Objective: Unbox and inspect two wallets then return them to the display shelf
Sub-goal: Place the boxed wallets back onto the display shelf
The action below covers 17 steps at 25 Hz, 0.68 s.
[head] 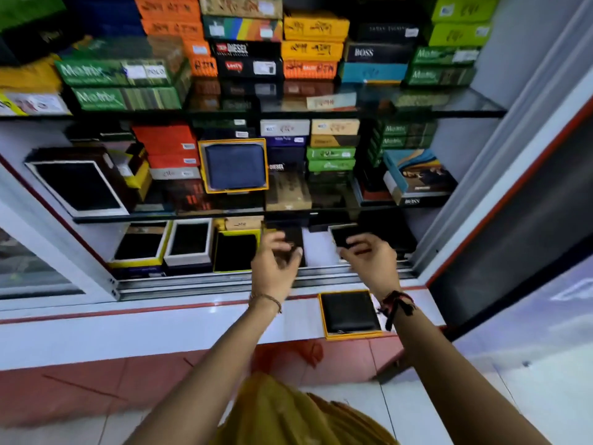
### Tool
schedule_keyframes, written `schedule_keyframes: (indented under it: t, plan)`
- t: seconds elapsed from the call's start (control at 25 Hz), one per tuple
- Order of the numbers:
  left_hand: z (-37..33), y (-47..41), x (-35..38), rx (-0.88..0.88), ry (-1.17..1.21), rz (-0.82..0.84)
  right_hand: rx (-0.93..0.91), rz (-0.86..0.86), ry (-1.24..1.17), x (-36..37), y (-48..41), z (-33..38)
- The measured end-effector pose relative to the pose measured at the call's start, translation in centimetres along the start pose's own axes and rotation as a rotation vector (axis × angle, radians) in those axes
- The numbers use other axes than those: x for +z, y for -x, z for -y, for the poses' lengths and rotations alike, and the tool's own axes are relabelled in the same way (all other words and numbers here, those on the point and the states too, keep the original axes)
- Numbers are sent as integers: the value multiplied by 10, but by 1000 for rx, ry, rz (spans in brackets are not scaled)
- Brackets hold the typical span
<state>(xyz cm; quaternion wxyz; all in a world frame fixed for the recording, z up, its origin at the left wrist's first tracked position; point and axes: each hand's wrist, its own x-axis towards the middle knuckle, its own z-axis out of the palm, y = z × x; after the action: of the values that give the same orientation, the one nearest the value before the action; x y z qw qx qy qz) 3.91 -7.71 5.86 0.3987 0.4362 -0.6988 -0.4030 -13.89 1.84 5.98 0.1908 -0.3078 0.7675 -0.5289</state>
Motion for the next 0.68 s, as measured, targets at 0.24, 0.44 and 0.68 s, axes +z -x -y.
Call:
schedule_keyframes:
  t: [0.24, 0.44, 0.68]
  plan:
    - [52, 53, 73, -562, -261, 545, 378, 191, 449, -37, 36, -114]
    - [46, 59, 74, -537, -253, 643, 376, 366, 571, -46, 45, -107]
    - [-16, 47, 19, -180, -97, 315, 125, 165, 149, -85, 55, -17]
